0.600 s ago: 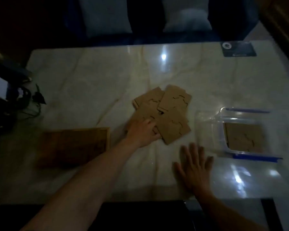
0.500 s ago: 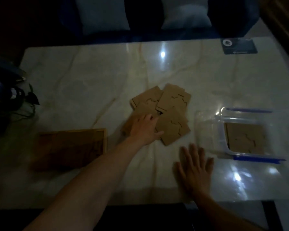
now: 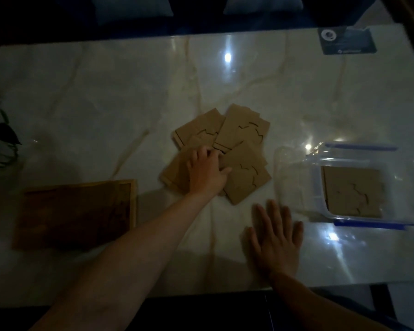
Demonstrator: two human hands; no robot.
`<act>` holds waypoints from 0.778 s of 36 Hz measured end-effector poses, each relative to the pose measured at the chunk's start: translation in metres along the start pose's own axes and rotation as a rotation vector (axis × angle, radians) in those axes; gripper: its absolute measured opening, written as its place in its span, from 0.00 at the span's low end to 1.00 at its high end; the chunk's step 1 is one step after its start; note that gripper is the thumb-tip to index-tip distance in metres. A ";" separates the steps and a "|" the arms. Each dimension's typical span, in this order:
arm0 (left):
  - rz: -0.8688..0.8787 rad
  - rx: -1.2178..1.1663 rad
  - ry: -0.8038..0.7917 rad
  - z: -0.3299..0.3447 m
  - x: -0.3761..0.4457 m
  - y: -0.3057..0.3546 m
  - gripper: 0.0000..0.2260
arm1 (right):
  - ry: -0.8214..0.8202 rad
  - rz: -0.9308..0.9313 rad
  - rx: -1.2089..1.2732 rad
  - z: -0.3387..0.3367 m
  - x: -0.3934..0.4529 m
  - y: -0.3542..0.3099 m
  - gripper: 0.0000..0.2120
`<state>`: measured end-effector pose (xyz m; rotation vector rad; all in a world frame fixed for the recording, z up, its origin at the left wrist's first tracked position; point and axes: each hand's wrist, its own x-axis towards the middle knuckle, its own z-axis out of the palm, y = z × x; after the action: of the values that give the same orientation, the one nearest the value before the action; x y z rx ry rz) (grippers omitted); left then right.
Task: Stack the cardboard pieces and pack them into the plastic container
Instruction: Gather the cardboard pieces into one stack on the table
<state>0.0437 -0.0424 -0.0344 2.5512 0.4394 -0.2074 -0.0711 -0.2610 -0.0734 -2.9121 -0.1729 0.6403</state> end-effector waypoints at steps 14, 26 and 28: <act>-0.157 -0.660 -0.184 -0.035 -0.024 -0.025 0.10 | 0.008 -0.009 0.024 -0.002 0.000 0.002 0.32; -0.127 -0.375 -0.310 -0.021 -0.085 -0.065 0.07 | 0.017 0.027 -0.012 0.001 0.001 0.002 0.31; -0.023 -0.186 -0.217 -0.016 -0.090 -0.068 0.09 | 0.027 0.038 -0.012 0.004 0.001 0.002 0.31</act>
<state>-0.0631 -0.0027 -0.0328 2.3123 0.3853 -0.4267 -0.0714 -0.2623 -0.0781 -2.9407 -0.1192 0.6069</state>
